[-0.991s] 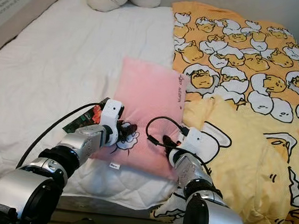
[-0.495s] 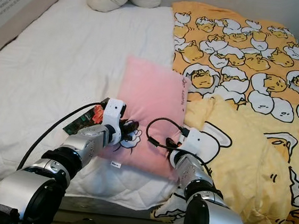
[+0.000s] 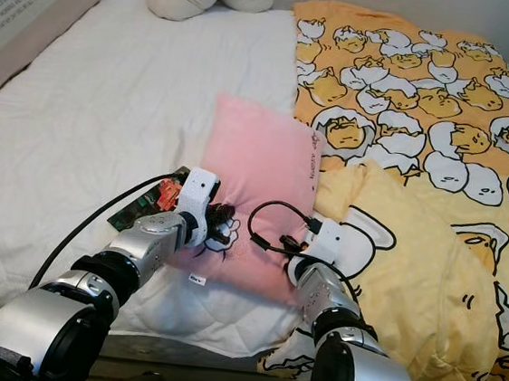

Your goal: Clean up the room

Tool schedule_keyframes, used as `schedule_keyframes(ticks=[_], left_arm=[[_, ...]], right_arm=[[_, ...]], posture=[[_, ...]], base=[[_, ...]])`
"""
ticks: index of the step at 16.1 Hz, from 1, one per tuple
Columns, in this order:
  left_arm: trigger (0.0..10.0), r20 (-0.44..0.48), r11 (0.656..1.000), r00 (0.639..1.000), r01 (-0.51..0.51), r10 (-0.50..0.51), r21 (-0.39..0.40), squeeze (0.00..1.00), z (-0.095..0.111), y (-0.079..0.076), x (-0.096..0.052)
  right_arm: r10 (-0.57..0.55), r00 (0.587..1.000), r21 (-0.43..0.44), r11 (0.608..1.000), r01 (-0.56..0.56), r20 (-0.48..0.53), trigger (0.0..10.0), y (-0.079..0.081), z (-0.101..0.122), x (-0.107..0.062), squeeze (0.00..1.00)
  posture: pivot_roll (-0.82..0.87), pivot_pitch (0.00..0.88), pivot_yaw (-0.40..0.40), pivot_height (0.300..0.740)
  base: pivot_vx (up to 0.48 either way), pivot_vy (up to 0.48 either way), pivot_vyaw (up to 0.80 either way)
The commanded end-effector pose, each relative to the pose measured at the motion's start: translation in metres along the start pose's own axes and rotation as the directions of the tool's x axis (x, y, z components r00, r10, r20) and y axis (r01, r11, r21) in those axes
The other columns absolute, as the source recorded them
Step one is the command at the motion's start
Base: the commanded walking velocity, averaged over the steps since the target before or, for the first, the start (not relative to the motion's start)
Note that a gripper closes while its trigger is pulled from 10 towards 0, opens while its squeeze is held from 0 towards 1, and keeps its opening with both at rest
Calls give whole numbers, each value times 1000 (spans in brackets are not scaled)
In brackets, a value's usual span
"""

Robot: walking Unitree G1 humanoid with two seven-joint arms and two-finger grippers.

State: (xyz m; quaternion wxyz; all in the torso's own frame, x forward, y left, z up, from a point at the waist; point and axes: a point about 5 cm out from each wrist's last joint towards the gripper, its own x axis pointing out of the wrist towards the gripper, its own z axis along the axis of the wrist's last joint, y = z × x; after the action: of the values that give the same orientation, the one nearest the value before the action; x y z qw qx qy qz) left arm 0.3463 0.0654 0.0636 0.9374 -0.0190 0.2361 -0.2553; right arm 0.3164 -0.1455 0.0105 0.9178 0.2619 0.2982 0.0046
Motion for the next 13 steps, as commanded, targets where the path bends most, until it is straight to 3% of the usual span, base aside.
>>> schedule_keyframes(ticks=[1,3,4,6,7,9,12,13], left_arm=[[0,2,1000,1000,-4,4,-4,0,2,1,0],[0,11,1000,1000,-1,1,4,0,3,1,0],[0,114,1000,993,-18,15,23,0,33,10,-2],[0,254,998,967,-14,-2,60,0,75,18,-9],[0,289,998,957,-7,-12,63,0,85,19,-11],[0,440,996,897,-8,-33,92,0,130,24,-26],[0,536,991,843,-28,-46,130,0,162,26,-40],[10000,584,991,811,-55,-29,125,0,169,27,-45]], right_arm=[[21,998,-28,999,-22,-52,0,4,-13,0,0],[14,999,-28,999,-15,-48,0,3,-15,-1,0],[76,992,-79,995,-68,101,0,18,22,3,0],[164,954,-125,983,-136,250,0,38,66,0,0],[181,943,-138,979,-147,278,0,41,75,-2,0],[233,880,-181,968,-171,415,0,52,114,-14,0],[300,796,-284,944,-168,526,0,67,145,-30,0],[323,784,-345,927,-149,530,4275,72,146,-32,0]], posture=[[103,0,20,740],[101,0,16,740],[100,0,8,740],[86,0,7,740],[86,0,6,740],[88,0,-3,740],[92,0,-10,740],[97,0,-13,740]], base=[[0,0,0],[0,0,0],[0,0,0],[0,0,0],[0,0,0],[0,0,0],[0,0,0],[0,0,0]])
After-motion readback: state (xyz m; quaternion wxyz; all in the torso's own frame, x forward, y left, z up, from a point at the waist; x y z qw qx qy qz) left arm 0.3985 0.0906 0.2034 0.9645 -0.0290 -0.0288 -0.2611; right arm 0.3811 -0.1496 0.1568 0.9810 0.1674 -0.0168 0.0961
